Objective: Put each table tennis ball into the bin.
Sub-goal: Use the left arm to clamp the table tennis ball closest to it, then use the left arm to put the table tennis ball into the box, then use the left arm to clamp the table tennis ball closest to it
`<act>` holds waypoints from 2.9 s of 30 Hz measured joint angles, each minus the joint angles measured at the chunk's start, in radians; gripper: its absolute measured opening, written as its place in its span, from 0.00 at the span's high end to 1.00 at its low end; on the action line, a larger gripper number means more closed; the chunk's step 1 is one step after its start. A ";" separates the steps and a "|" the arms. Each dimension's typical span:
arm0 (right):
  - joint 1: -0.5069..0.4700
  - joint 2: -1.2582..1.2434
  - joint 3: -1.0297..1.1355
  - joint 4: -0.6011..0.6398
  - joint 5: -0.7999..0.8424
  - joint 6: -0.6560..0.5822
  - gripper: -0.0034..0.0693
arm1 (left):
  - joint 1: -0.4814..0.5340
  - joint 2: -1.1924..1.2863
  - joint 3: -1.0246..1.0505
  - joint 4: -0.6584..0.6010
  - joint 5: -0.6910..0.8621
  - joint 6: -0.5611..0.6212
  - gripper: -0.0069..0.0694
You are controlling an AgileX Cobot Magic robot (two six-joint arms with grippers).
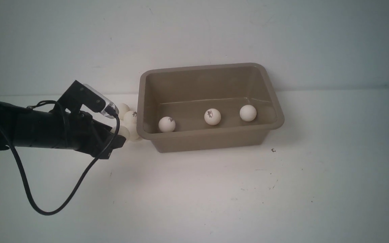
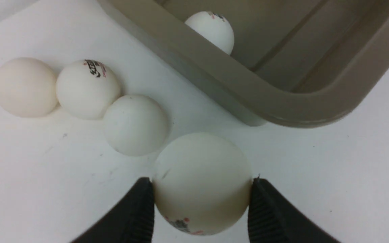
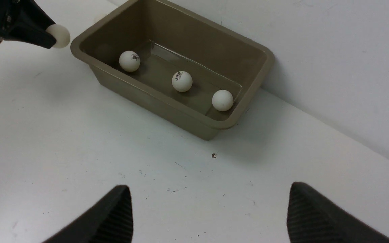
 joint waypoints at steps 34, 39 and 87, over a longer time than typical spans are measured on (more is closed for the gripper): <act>0.000 0.000 0.000 0.055 0.002 -0.017 0.19 | -0.089 0.152 -0.234 -0.341 0.171 0.323 0.29; 0.000 0.000 0.000 0.055 0.004 -0.018 0.19 | -0.070 0.086 -0.234 -0.340 0.043 0.223 0.30; 0.000 0.000 0.000 0.078 0.020 -0.018 0.19 | -0.002 0.333 -0.237 -0.297 0.024 0.461 0.32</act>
